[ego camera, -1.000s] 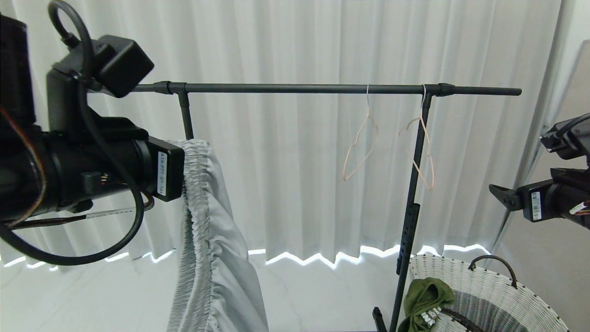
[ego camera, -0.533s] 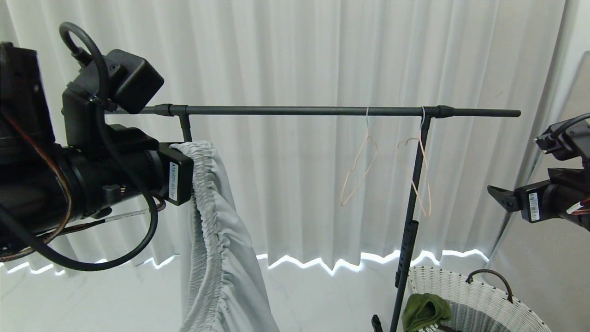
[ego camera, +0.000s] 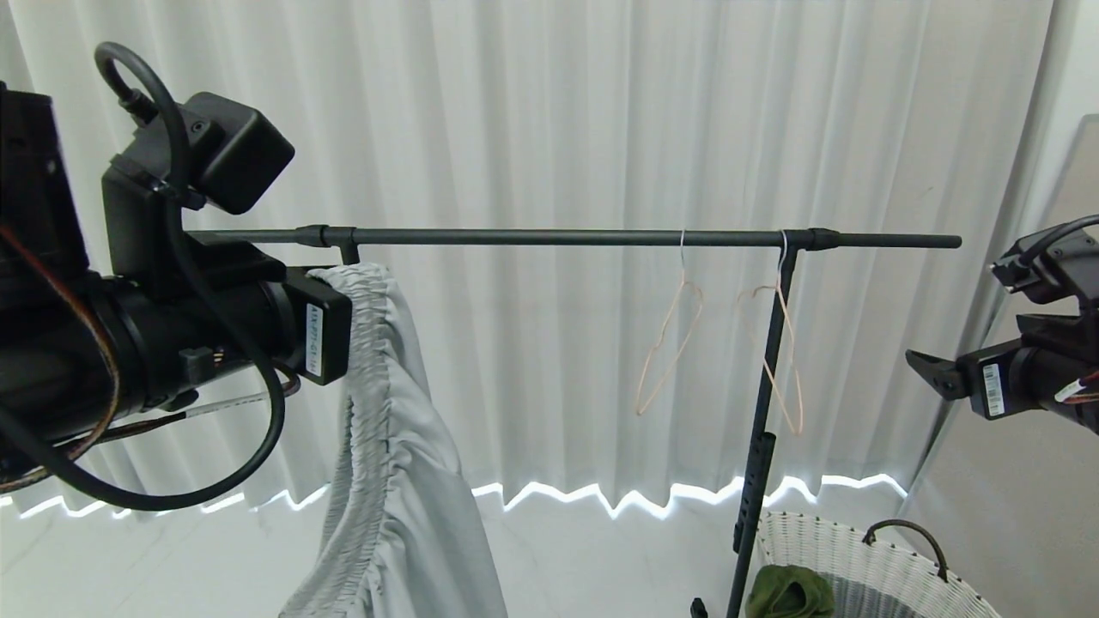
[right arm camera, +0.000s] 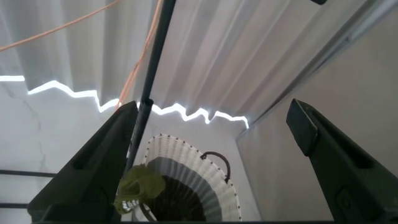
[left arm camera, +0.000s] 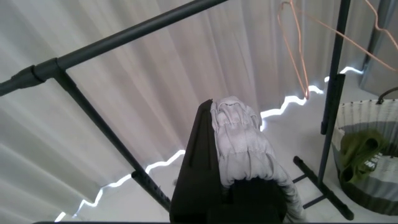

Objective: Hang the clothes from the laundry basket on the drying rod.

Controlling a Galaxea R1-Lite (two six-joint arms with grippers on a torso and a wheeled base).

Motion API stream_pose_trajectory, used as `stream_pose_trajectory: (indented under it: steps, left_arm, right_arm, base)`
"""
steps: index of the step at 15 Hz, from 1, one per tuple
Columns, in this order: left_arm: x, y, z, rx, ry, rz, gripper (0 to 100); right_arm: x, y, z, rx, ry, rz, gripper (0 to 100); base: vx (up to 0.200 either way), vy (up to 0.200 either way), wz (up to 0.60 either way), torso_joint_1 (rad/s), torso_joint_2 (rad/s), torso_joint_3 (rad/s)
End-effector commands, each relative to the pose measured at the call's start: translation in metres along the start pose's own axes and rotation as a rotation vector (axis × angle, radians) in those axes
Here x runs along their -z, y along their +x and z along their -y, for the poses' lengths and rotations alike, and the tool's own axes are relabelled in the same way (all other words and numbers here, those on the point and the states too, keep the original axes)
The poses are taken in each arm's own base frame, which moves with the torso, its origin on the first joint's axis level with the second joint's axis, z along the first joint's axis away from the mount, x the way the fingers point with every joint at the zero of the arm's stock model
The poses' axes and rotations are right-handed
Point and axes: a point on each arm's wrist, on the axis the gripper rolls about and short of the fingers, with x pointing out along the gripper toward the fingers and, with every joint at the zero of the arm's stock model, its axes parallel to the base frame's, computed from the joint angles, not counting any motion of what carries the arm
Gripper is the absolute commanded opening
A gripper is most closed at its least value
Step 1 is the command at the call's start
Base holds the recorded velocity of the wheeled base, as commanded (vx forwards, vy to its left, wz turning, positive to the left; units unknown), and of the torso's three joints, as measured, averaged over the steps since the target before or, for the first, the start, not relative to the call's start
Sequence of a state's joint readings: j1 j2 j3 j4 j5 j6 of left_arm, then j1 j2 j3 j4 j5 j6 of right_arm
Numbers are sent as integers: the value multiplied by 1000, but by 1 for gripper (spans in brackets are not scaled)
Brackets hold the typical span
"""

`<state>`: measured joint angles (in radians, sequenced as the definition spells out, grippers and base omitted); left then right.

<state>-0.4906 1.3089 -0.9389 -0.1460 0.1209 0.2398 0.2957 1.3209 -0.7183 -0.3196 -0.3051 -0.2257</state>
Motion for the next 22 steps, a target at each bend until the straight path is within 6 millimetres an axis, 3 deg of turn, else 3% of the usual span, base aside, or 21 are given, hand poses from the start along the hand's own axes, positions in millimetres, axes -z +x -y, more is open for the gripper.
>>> stream_pose_trajectory:
  steps: [1,3,10,15,22]
  left_arm:
    - [0,0,0,0,0,0,0]
    - [1,1,-2,-10,-4,-6,0]
    - [5,1,-2,-9,-2,-20,0]
    - [15,-1,1,-3,2,-46,0]
    - [26,-15,2,1,0,-56,0]
  right_arm:
    - [-1,0,0,-7,0,2,100]
    - [-1,0,-1,-33,7,10,100]
    - [2,13,-6,-68,19,-23,100]
    - [12,39,-17,-80,68,-109,100]
    - [40,83,-44,-103,170,-284,100]
  base:
    - [0,0,0,0,0,0]
    - [0,0,0,0,0,0]
    - [200,0,0,4,-2,1]
    - [200,0,0,3,4,3]
    - [0,0,0,0,0,0]
